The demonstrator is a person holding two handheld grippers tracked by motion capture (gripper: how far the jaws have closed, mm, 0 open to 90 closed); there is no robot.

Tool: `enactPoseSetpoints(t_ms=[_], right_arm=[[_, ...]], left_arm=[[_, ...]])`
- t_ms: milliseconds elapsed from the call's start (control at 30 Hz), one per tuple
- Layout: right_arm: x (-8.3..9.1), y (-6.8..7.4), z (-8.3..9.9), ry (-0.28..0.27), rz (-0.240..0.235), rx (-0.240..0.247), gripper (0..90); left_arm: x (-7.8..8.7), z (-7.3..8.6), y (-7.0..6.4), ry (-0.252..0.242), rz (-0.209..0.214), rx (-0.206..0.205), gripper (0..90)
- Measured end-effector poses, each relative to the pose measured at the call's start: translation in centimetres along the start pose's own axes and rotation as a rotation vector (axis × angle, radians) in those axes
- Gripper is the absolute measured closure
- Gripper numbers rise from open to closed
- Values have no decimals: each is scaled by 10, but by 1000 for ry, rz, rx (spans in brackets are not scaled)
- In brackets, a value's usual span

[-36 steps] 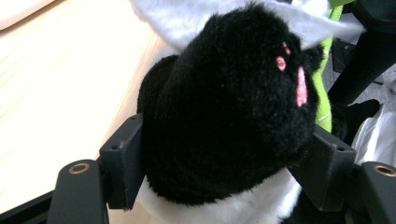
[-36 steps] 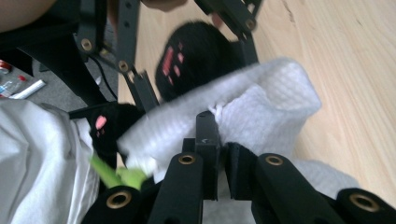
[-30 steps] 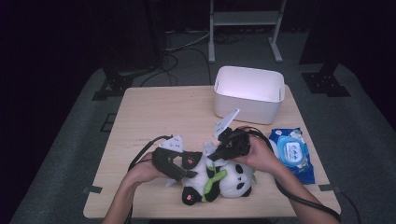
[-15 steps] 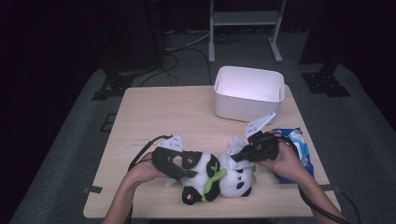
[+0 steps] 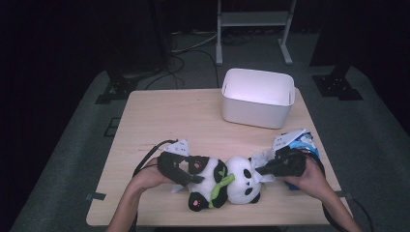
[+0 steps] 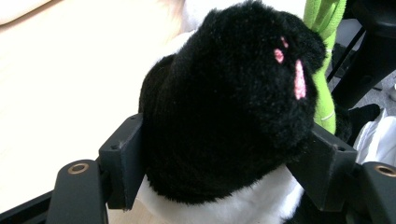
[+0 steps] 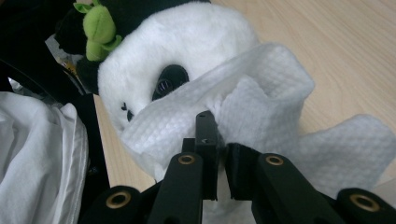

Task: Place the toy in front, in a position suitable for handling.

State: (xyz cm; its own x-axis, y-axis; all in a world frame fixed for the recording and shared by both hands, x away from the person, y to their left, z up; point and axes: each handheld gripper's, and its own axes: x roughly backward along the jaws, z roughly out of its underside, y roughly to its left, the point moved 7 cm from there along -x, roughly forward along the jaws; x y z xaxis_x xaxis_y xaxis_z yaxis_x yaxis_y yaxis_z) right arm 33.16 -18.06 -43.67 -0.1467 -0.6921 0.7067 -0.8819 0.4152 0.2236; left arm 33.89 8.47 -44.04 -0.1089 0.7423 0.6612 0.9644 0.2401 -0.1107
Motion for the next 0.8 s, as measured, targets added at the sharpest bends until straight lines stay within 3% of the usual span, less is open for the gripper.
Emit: enactPoseSetpoints(t_ms=[133, 267, 500, 800], right_arm=[[1, 1, -3, 1, 3, 11, 837], [-2, 8, -22, 8, 0, 52, 836], [-20, 15, -58, 36, -23, 110, 836], [-40, 20, -76, 67, -61, 130, 836]], left_arm=[[0, 0, 0, 1, 0, 1, 260], [0, -1, -1, 3, 2, -6, 258], [1, 0, -1, 2, 3, 0, 256], [1, -1, -2, 6, 12, -1, 246]])
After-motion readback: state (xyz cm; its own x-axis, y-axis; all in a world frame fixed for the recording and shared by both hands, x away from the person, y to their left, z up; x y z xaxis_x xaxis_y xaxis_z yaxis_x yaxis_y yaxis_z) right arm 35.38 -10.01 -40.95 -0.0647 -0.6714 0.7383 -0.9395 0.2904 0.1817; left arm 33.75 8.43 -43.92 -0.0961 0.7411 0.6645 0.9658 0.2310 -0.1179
